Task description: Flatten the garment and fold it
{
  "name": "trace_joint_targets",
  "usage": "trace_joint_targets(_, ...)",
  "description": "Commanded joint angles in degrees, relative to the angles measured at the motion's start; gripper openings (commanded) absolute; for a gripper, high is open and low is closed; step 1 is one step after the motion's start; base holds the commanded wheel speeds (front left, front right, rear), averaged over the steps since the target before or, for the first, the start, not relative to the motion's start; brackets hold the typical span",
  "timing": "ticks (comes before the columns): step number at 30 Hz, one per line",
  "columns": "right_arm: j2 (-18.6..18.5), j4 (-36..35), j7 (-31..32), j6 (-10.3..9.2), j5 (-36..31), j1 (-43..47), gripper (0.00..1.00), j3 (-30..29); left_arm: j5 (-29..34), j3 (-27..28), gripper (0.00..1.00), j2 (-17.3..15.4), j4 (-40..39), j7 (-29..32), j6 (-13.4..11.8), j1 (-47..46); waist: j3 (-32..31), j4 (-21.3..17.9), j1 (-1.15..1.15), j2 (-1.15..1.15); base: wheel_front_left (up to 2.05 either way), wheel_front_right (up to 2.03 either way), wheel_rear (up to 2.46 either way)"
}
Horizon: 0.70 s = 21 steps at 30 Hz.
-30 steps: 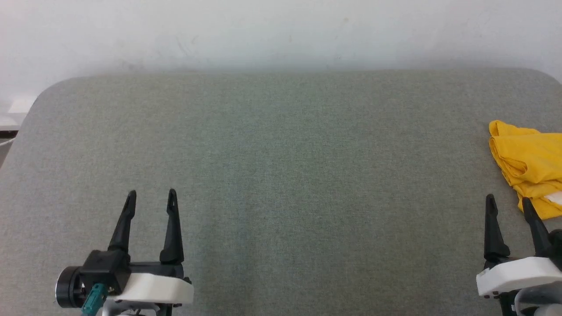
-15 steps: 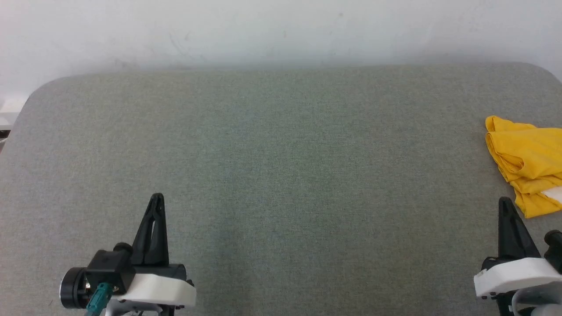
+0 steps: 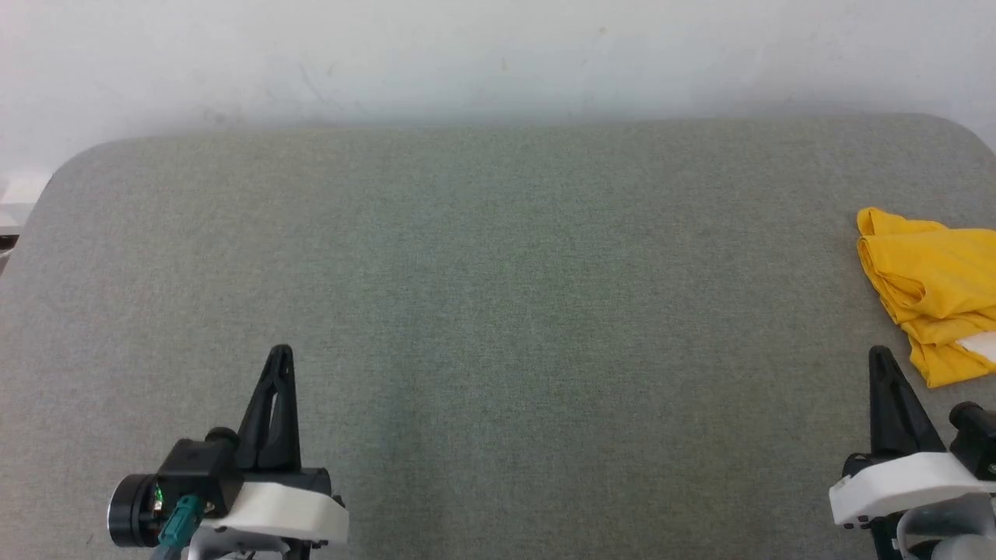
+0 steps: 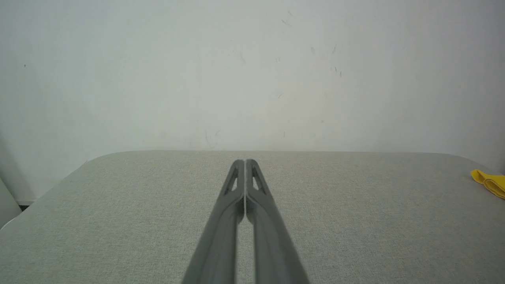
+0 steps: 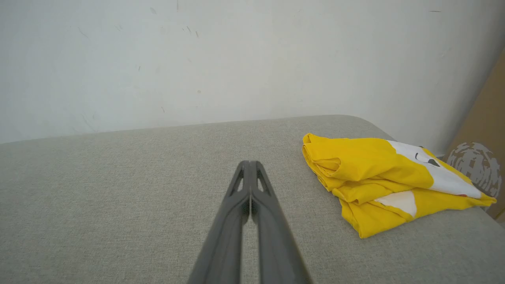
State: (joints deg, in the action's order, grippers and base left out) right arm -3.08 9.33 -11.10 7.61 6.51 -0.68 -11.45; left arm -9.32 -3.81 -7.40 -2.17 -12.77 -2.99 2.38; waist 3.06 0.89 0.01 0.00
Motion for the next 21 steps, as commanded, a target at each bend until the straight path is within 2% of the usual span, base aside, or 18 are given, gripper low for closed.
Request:
trace_joint_targets(1, 0.04, -0.52, 0.33, -0.02, -0.46, 0.10, 0.00, 0.35, 0.80, 0.26, 0.00, 0.32, 0.25, 0.30, 0.44, -0.32, -0.04, -0.01, 0.00, 0.00, 0.00, 0.00, 0.00)
trace_joint_targets(21, 0.07, -2.18, 2.35, -0.04, -1.60, 0.21, 0.00, 2.44, 2.40, 0.93, 0.00, 1.11, 0.61, 2.64, 0.92, -0.71, -0.61, -0.18, 0.00, 0.00, 0.00, 0.00, 0.00)
